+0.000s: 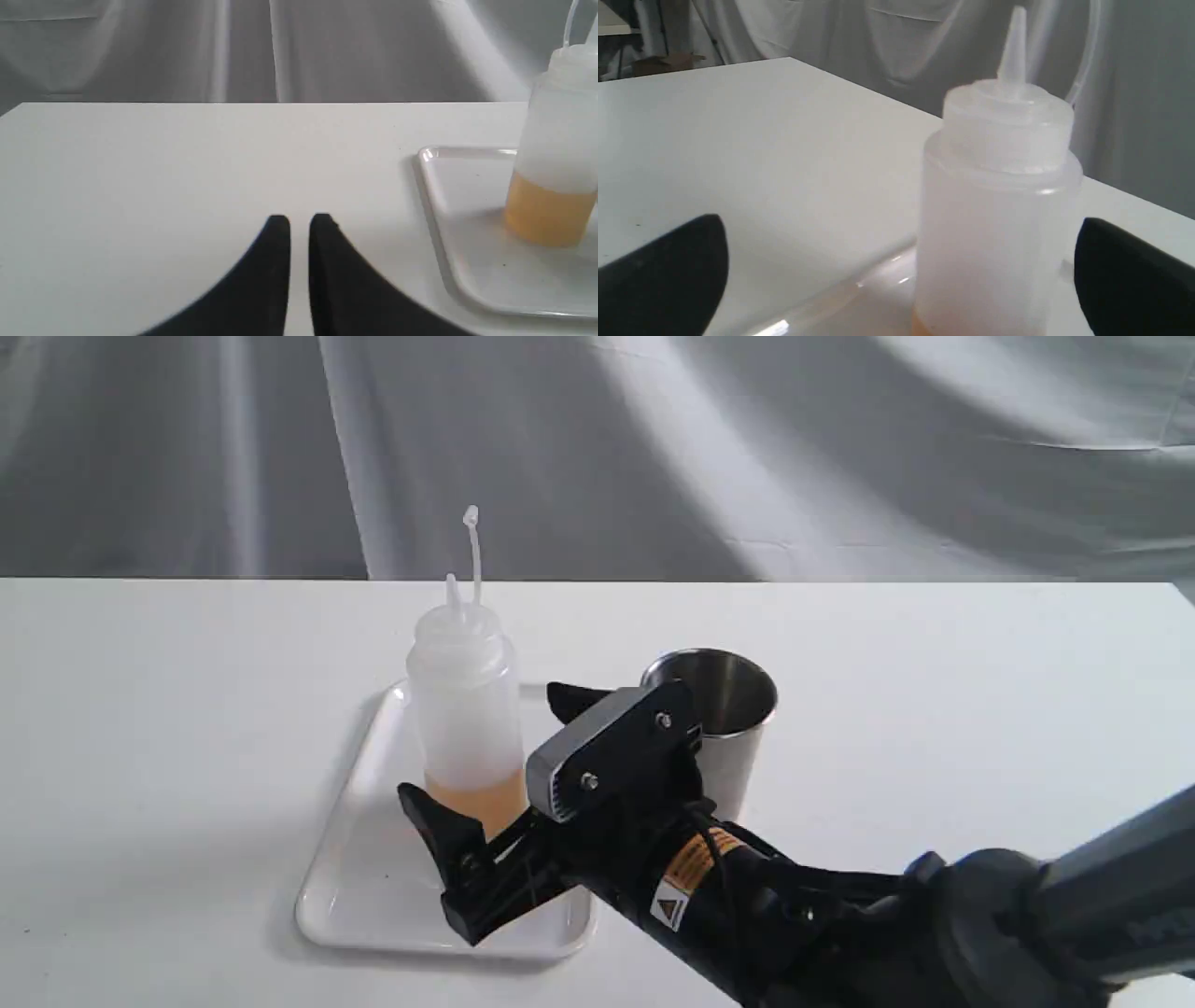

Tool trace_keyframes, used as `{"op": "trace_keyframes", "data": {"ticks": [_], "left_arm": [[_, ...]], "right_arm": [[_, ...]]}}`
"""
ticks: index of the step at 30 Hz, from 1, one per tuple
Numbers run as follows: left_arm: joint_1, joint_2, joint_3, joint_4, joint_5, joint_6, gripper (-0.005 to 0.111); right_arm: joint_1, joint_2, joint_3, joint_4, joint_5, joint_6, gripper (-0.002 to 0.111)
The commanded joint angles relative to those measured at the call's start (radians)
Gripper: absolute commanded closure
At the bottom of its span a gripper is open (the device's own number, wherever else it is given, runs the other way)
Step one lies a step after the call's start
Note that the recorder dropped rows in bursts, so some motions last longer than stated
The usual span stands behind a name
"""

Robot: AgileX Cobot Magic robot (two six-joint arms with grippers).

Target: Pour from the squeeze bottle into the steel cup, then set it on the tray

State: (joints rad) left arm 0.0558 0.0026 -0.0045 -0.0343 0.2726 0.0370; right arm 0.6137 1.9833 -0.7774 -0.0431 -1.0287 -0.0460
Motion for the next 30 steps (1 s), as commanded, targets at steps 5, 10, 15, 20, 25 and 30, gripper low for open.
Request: {"op": "trace_keyframes", "data": {"ticks": [5, 10, 15, 20, 25, 30], "left_arm": [[-0.002, -0.003, 0.004, 0.0, -0.007, -0.003, 0.098], [-0.002, -0.003, 0.004, 0.0, -0.007, -0.003, 0.098], [-0.002, -0.003, 0.004, 0.0, -0.007, -0.003, 0.098], [-0.002, -0.003, 0.004, 0.0, -0.007, -0.005, 0.098], [-0.002, -0.003, 0.004, 0.0, -0.007, -0.005, 0.098], [-0.002, -0.003, 0.004, 0.0, -0.007, 0.0, 0.098]], "right_arm": [[0.04, -0.185, 0.113, -0.023, -0.016, -0.006, 0.003], [0.075, -0.306, 0.187, -0.023, -0.015, -0.006, 0.003], [0.131, -0.449, 0.273, -0.012, -0.013, -0.006, 0.003], [0.199, -0.597, 0.355, -0.001, -0.007, -0.004, 0.003], [0.279, -0.749, 0.437, -0.001, 0.003, -0.004, 0.003], [0.359, -0.899, 0.519, -0.001, 0.056, -0.004, 0.003]]}}
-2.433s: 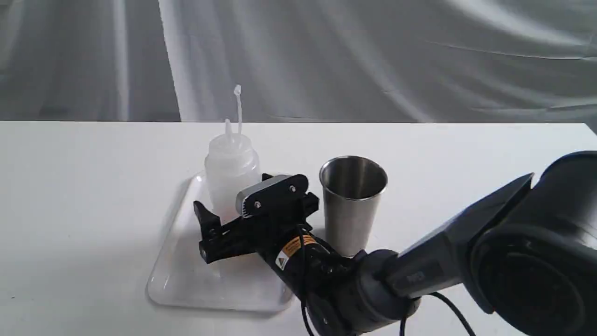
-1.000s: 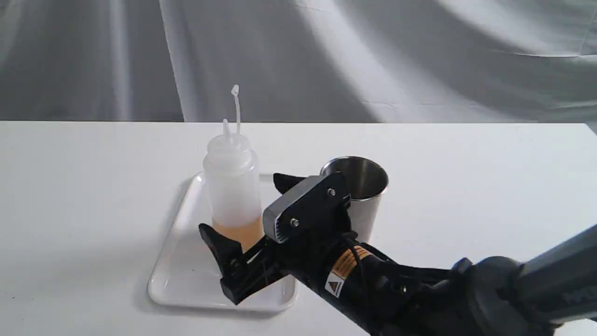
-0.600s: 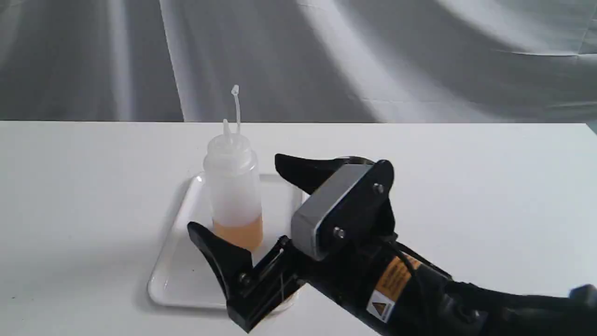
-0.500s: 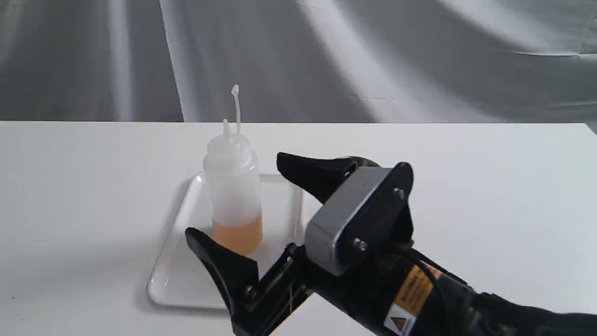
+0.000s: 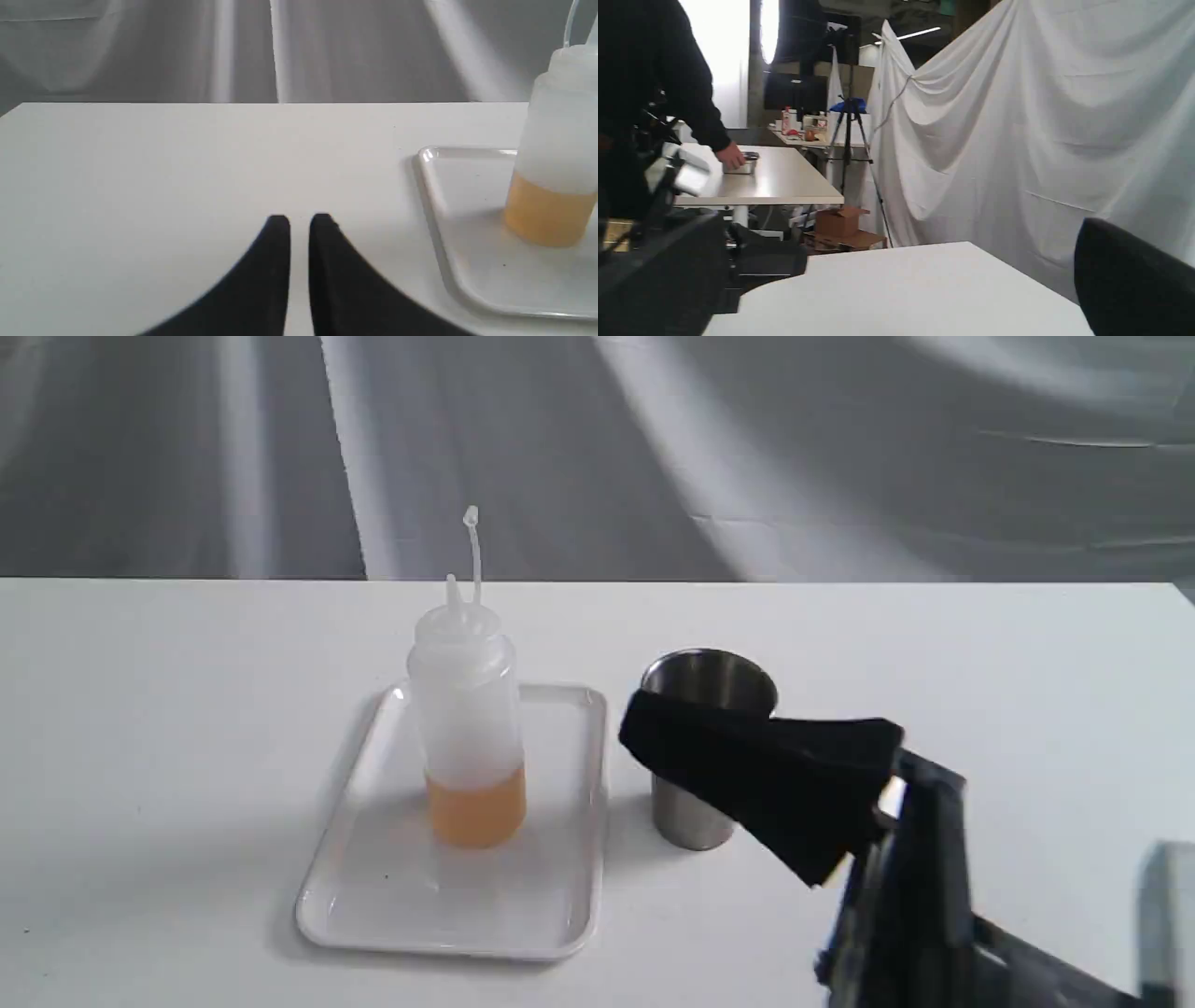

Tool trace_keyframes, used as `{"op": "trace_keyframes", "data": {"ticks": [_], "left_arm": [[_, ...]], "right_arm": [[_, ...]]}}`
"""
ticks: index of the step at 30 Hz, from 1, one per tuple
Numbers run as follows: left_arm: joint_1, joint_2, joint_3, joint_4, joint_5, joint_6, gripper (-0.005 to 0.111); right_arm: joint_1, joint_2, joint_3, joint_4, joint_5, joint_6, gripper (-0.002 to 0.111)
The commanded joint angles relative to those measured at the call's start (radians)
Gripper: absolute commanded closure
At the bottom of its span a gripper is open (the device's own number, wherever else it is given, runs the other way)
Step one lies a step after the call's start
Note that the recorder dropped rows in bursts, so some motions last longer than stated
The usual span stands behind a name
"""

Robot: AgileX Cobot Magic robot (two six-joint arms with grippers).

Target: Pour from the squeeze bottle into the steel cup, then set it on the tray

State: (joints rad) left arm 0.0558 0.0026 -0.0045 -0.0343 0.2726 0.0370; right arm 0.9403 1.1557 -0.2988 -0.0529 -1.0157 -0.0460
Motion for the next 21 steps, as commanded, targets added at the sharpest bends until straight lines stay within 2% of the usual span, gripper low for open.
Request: {"op": "trace_keyframes", "data": {"ticks": [1, 5, 10, 21], "left_arm": [[-0.002, -0.003, 0.004, 0.0, -0.007, 0.0, 0.098], [-0.002, -0.003, 0.004, 0.0, -0.007, 0.0, 0.098], [-0.002, -0.003, 0.004, 0.0, -0.007, -0.003, 0.098], [-0.002, -0.003, 0.004, 0.0, -0.007, -0.005, 0.098]], "right_arm": [[0.05, -0.108, 0.059, 0.008, 0.077, -0.004, 0.003], [0.078, -0.222, 0.105, 0.008, 0.247, -0.002, 0.003], [0.087, -0.344, 0.157, 0.008, 0.359, 0.022, 0.003], [0.087, -0.491, 0.294, 0.008, 0.377, 0.028, 0.003]]}}
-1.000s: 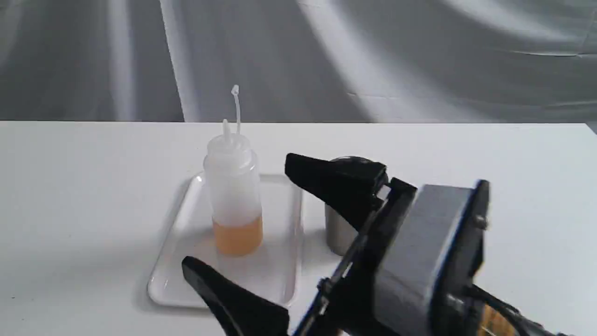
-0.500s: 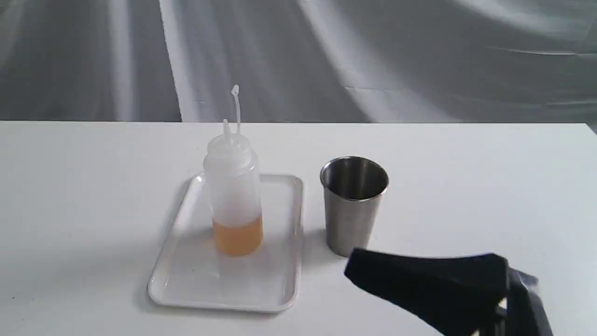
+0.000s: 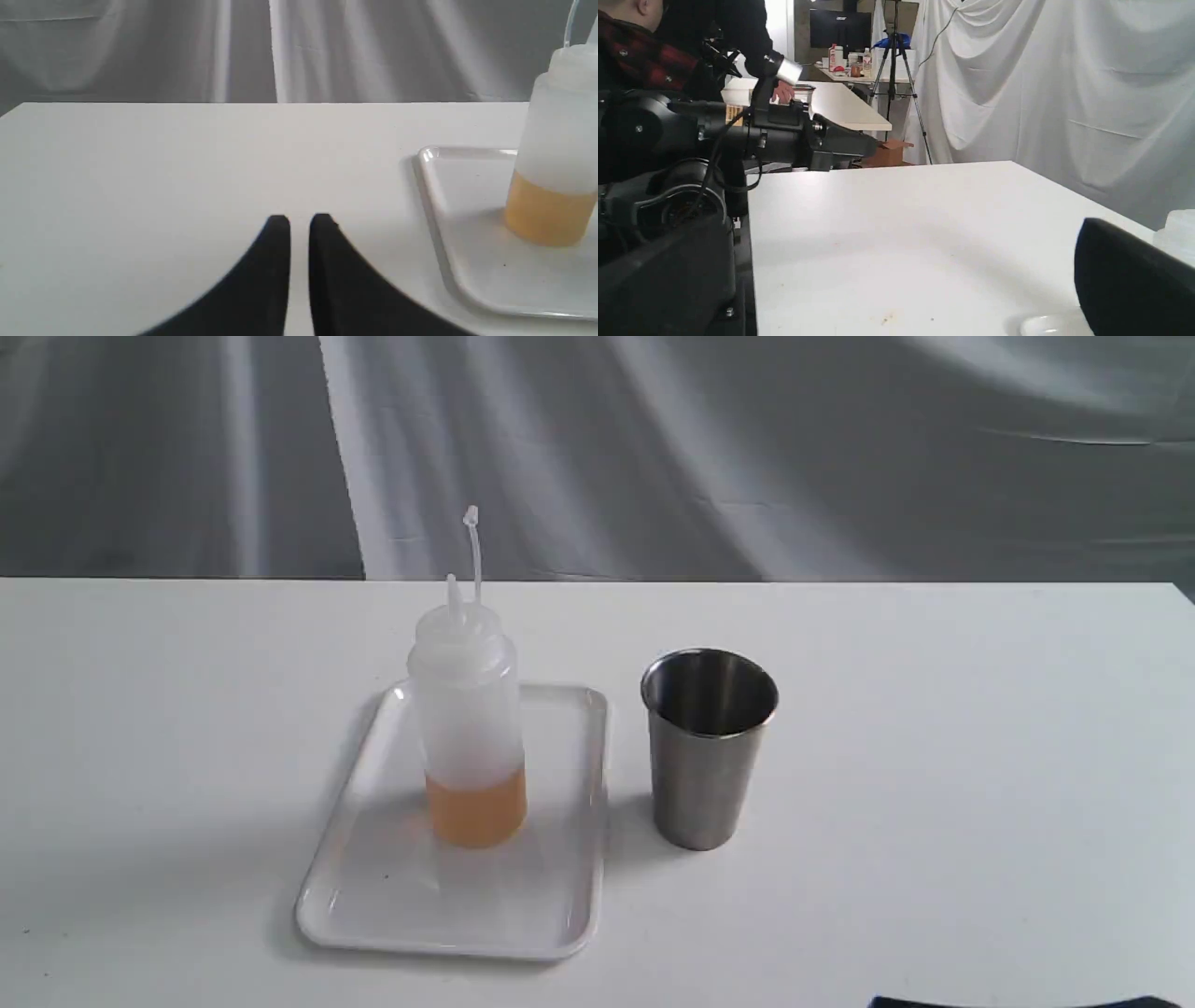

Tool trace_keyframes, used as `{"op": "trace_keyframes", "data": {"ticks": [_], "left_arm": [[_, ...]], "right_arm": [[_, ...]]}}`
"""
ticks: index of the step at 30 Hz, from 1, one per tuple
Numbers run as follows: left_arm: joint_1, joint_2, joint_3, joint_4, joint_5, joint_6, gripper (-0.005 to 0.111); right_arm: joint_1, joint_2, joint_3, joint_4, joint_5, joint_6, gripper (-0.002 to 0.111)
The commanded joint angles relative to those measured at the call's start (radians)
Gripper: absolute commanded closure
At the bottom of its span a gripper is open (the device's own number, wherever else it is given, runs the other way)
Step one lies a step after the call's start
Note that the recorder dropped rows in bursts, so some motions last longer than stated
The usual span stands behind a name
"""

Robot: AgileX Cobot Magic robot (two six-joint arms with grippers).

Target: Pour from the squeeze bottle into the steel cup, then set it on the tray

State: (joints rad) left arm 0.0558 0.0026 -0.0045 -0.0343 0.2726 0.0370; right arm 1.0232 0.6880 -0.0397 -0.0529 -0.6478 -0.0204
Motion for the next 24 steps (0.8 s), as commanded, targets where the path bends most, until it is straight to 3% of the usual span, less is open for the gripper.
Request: {"op": "trace_keyframes", "data": {"ticks": [1, 24], "left_arm": [[-0.002, -0.003, 0.004, 0.0, -0.007, -0.003, 0.098], [-0.002, -0.003, 0.004, 0.0, -0.007, -0.003, 0.098]], "right_arm": [[0.004, -0.029, 0.04, 0.013, 0.009, -0.001, 0.003], [0.002, -0.031, 0.04, 0.02, 0.145, -0.064, 0.003]]}}
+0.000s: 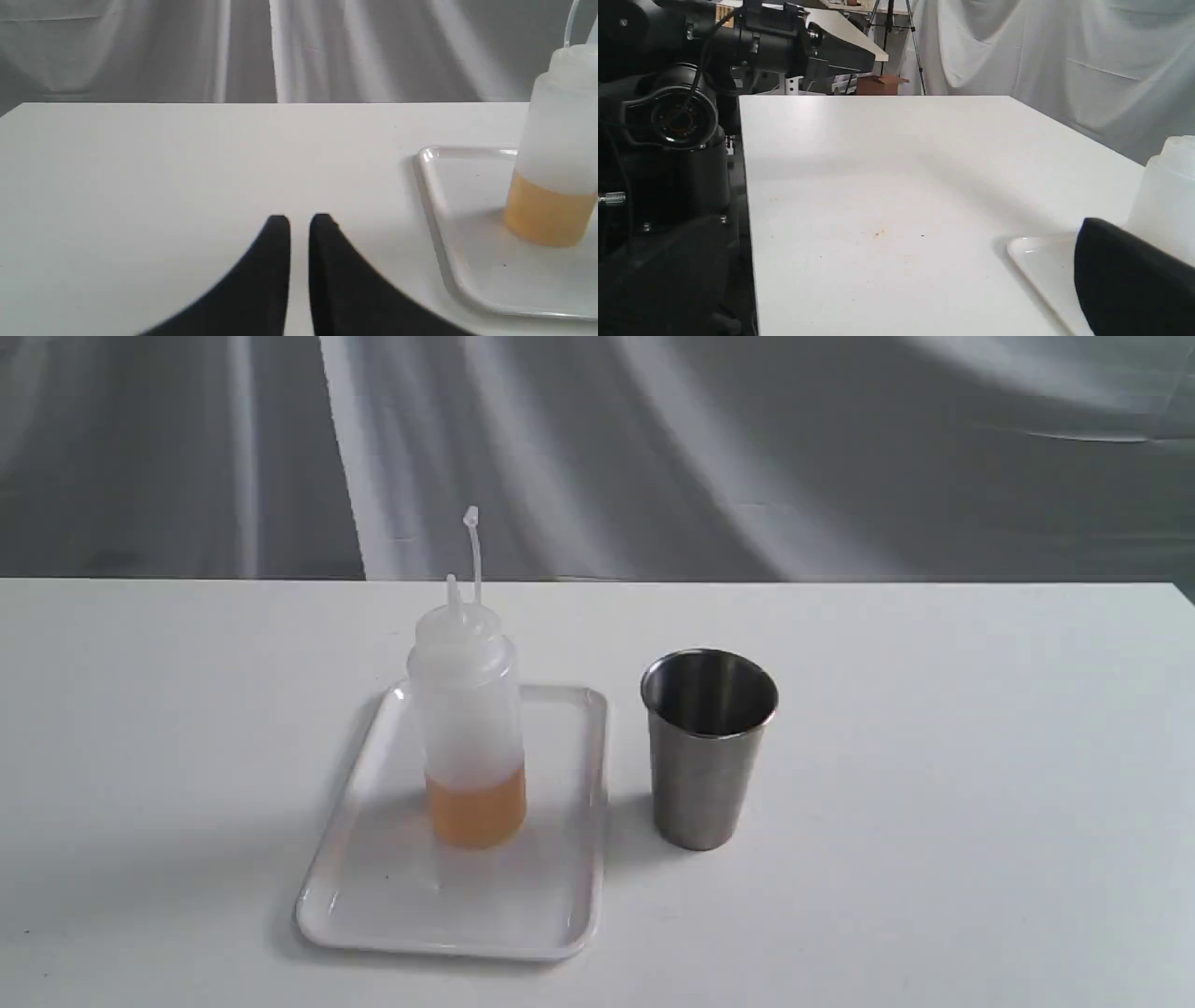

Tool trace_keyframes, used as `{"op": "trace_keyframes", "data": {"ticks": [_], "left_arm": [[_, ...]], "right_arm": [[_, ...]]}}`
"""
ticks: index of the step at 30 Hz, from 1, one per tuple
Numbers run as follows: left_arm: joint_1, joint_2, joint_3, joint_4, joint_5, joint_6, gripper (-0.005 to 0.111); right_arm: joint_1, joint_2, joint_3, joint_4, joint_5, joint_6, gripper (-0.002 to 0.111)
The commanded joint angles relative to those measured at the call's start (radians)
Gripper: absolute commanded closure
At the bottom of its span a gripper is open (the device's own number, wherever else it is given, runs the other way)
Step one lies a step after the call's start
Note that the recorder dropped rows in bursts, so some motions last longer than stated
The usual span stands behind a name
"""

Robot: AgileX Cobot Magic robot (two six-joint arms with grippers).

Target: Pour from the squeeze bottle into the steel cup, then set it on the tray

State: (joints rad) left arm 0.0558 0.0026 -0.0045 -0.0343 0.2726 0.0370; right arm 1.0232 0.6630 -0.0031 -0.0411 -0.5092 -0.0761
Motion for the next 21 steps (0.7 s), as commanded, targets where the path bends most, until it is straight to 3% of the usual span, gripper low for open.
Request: {"op": "trace_keyframes", "data": {"ticks": [1, 4, 6, 10, 13, 14, 21], "left_arm": [[-0.002, -0.003, 0.004, 0.0, -0.007, -0.003, 0.098], [-0.002, -0.003, 0.004, 0.0, -0.007, -0.001, 0.098], [-0.002, -0.003, 0.004, 0.0, -0.007, -0.001, 0.098], [-0.002, -0.003, 0.004, 0.0, -0.007, -0.001, 0.098], [-0.002, -0.003, 0.004, 0.0, -0.007, -0.001, 0.098], [-0.002, -0.003, 0.004, 0.0, -0.007, -0.004, 0.098], [-0.002, -0.003, 0.004, 0.0, -0.007, -0.004, 0.098]], "right_arm": [[0.002, -0.006, 0.003, 0.008, 0.006, -0.008, 0.003], [0.002, -0.006, 0.003, 0.008, 0.006, -0.006, 0.008], [0.002, -0.006, 0.003, 0.008, 0.006, -0.006, 0.018], [0.002, -0.006, 0.003, 0.008, 0.006, -0.006, 0.061], [0.002, -0.006, 0.003, 0.008, 0.006, 0.004, 0.103], [0.002, -0.006, 0.003, 0.006, 0.006, 0.014, 0.108], [0.002, -0.006, 0.003, 0.015, 0.009, 0.038, 0.108]]}}
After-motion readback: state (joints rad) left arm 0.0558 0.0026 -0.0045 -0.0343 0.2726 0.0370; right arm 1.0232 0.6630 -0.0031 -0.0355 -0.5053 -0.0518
